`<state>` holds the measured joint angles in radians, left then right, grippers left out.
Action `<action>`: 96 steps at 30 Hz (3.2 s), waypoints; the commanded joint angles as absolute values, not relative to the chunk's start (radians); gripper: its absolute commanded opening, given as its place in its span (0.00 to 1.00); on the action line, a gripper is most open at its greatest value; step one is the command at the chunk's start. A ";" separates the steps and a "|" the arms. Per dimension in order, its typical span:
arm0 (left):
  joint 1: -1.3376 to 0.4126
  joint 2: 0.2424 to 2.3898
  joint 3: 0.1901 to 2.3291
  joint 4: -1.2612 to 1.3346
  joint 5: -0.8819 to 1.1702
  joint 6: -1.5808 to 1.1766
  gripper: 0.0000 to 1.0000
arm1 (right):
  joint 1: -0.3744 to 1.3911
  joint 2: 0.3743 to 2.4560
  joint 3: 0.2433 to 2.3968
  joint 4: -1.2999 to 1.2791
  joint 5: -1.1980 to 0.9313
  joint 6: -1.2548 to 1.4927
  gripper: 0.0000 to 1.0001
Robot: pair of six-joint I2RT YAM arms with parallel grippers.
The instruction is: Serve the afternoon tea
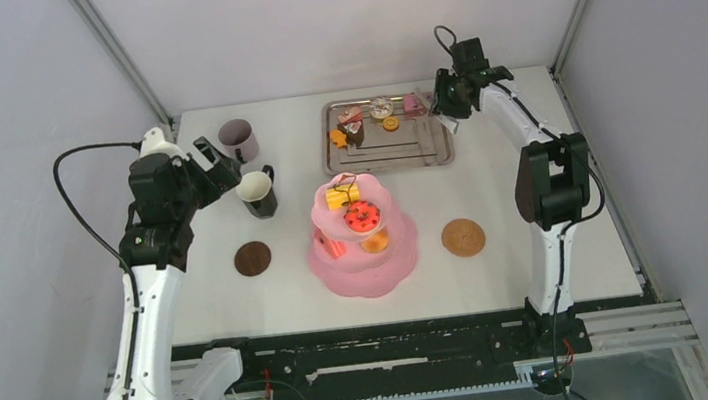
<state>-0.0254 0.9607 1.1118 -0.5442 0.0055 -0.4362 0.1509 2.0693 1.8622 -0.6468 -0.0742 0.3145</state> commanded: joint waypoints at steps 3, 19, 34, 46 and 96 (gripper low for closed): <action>-0.015 0.974 1.186 -0.514 -0.001 -0.421 0.94 | 0.127 2.129 1.965 -0.587 -0.149 0.349 0.50; -0.009 0.983 1.183 -0.514 -0.003 -0.420 0.94 | 0.088 2.193 1.976 -0.552 -0.221 0.383 0.51; -0.005 0.986 1.185 -0.511 0.010 -0.429 0.94 | 0.083 2.119 1.889 -0.532 -0.238 0.387 0.20; -0.005 0.970 1.179 -0.507 0.026 -0.434 0.94 | 0.083 1.951 1.719 -0.500 -0.233 0.386 0.00; -0.002 0.868 1.138 -0.544 0.000 -0.433 0.94 | 0.073 2.099 1.837 -0.574 -0.200 0.297 0.00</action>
